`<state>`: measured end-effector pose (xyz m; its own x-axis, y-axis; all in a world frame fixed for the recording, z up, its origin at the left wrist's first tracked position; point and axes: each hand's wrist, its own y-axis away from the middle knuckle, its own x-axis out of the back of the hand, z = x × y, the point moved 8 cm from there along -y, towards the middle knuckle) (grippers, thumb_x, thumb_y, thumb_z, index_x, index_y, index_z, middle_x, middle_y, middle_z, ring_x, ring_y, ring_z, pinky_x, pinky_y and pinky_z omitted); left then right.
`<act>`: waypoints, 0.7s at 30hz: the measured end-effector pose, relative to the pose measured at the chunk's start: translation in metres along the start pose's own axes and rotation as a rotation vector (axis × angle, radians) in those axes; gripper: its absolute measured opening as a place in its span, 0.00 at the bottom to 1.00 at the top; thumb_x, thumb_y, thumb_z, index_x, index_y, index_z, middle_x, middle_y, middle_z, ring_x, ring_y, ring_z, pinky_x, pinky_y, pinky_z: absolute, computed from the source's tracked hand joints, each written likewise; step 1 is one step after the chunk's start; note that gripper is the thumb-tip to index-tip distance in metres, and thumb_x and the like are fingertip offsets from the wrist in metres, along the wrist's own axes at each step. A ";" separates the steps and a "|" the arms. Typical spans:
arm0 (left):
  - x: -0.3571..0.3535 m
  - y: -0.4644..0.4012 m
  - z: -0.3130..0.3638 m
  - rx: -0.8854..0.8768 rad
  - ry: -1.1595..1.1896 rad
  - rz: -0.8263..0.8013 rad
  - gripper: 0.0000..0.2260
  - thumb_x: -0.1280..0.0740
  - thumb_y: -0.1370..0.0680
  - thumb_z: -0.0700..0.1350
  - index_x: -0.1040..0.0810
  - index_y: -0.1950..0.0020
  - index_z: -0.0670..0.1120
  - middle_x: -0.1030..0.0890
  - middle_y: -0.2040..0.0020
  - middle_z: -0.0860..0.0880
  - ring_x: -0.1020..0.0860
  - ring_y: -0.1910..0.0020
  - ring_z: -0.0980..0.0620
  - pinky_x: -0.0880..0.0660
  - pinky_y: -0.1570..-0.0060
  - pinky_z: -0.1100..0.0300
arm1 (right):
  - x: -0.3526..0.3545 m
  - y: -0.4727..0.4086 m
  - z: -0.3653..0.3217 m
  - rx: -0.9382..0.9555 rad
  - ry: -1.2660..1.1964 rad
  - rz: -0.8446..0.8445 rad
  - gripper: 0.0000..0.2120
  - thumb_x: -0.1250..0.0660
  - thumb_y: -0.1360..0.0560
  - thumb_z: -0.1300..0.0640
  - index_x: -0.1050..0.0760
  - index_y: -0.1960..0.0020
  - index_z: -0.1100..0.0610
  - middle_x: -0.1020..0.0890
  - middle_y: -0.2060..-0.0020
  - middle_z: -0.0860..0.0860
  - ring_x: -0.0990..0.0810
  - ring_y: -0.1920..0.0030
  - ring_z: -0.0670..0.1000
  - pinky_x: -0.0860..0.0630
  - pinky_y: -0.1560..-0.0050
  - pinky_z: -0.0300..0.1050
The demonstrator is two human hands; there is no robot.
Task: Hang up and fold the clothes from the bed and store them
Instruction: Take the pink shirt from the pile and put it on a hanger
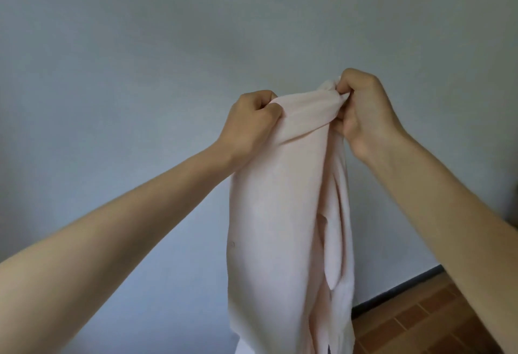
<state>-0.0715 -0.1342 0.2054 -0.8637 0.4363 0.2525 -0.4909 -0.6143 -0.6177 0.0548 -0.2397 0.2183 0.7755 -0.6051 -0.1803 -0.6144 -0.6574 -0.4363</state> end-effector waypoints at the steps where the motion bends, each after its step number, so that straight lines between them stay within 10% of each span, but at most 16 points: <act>1: -0.003 -0.009 -0.007 -0.003 0.010 -0.005 0.13 0.40 0.26 0.37 0.36 0.70 0.48 0.36 0.73 0.55 0.38 0.70 0.53 0.42 0.68 0.57 | 0.000 -0.010 0.004 -0.002 0.016 0.011 0.04 0.43 0.38 0.60 0.34 0.71 0.54 0.29 0.71 0.49 0.34 0.74 0.47 0.34 0.72 0.36; 5: -0.014 -0.049 -0.038 -0.021 0.048 -0.033 0.13 0.40 0.26 0.37 0.36 0.69 0.48 0.37 0.74 0.56 0.39 0.71 0.54 0.43 0.68 0.57 | -0.002 -0.047 0.021 0.016 0.058 0.035 0.24 0.47 0.29 0.65 0.32 0.82 0.53 0.28 0.77 0.45 0.33 0.76 0.45 0.36 0.71 0.38; 16: -0.074 -0.156 -0.115 -0.073 0.335 -0.229 0.09 0.41 0.27 0.35 0.35 0.66 0.41 0.39 0.69 0.49 0.40 0.67 0.52 0.45 0.65 0.56 | 0.016 -0.131 0.072 0.083 0.129 0.340 0.12 0.47 0.29 0.65 0.32 0.69 0.58 0.28 0.77 0.48 0.33 0.77 0.46 0.37 0.77 0.33; 21: -0.125 -0.185 -0.127 -0.061 0.466 -0.351 0.16 0.40 0.26 0.36 0.40 0.69 0.49 0.40 0.72 0.54 0.41 0.69 0.53 0.45 0.67 0.56 | 0.034 -0.147 0.075 0.140 0.173 0.500 0.27 0.47 0.25 0.66 0.31 0.82 0.53 0.29 0.81 0.47 0.33 0.79 0.44 0.37 0.77 0.33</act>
<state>0.1423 0.0088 0.1937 -0.5024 0.8583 0.1042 -0.7193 -0.3480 -0.6012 0.1823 -0.1297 0.2104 0.3513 -0.9014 -0.2530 -0.8677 -0.2120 -0.4496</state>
